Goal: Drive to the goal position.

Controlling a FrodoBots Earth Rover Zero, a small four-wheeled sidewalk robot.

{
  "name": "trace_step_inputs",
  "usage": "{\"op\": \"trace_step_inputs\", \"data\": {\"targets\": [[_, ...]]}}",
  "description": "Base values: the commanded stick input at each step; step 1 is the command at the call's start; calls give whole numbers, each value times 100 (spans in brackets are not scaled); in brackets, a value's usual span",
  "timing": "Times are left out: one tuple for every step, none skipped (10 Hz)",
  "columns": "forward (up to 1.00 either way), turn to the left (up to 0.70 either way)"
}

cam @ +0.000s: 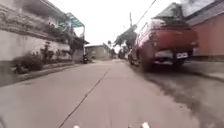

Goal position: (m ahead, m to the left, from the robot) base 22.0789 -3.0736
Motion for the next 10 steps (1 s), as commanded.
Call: {"op": "trace_step_inputs", "data": {"targets": [[85,1],[85,1],[85,1],[85,1],[85,1],[85,1],[85,1],[85,1],[85,1],[85,1]]}}
